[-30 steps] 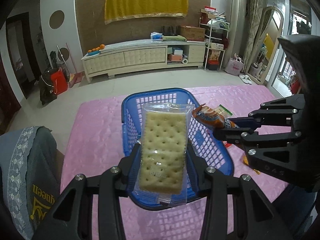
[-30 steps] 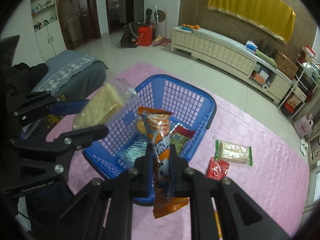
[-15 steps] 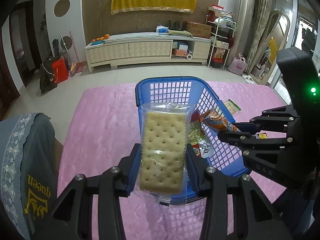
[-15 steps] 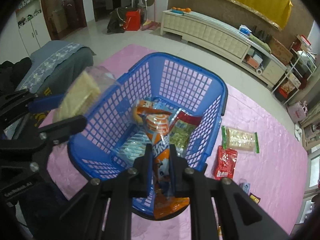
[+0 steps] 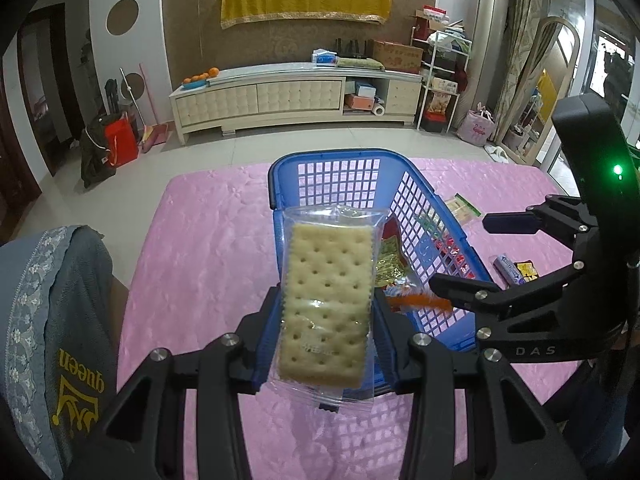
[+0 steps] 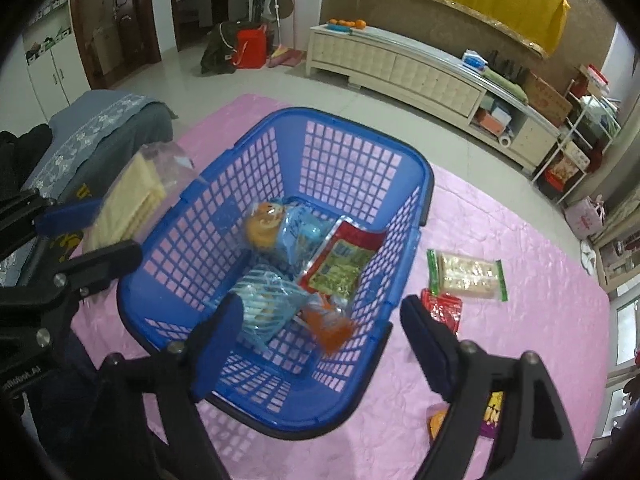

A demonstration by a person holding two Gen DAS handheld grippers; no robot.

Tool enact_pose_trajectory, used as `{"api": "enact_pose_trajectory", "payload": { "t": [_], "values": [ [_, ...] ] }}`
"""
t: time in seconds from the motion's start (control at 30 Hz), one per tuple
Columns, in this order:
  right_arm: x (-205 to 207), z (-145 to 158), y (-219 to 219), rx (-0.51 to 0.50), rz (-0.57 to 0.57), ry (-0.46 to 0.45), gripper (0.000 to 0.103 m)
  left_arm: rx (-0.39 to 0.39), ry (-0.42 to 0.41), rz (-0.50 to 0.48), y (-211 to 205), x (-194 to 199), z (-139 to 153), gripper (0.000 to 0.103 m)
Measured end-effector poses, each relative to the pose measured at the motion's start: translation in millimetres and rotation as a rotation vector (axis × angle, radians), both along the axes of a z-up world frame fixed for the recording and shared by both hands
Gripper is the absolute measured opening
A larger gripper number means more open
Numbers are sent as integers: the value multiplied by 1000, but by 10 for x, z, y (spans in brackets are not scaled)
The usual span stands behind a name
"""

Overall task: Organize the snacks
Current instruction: 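Open the right tool to drop the wafer bag while the left tool lowers and releases the crackers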

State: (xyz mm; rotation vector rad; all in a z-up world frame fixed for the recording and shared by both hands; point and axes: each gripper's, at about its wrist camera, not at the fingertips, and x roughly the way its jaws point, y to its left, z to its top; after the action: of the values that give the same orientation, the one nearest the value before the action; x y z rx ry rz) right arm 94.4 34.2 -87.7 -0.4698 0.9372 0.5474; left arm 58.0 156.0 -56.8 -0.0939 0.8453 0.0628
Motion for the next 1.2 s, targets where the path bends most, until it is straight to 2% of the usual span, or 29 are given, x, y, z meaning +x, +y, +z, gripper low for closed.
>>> {"api": "enact_pose_trajectory", "payload": {
  "t": [0.17, 0.27, 0.53, 0.87, 1.1, 1.13, 1.2],
  "values": [
    [17, 60, -105, 22, -26, -15, 98, -1, 0, -8, -40, 38, 7, 41],
    [35, 94, -149, 31, -36, -21, 101, 1, 1, -16, -66, 77, 6, 41],
    [127, 36, -231, 39, -64, -12, 103, 1, 21, -33, -154, 234, -72, 41],
    [375, -105, -357, 74, -107, 11, 103, -34, 80, -27, -57, 525, -293, 41],
    [497, -162, -389, 90, -126, 28, 103, -45, 88, -25, -14, 635, -346, 41],
    [495, -166, -388, 90, -127, 26, 103, -48, 86, -28, -6, 639, -354, 44],
    [482, -173, -385, 85, -127, 25, 103, -52, 79, -37, -12, 616, -349, 57]
  ]
}}
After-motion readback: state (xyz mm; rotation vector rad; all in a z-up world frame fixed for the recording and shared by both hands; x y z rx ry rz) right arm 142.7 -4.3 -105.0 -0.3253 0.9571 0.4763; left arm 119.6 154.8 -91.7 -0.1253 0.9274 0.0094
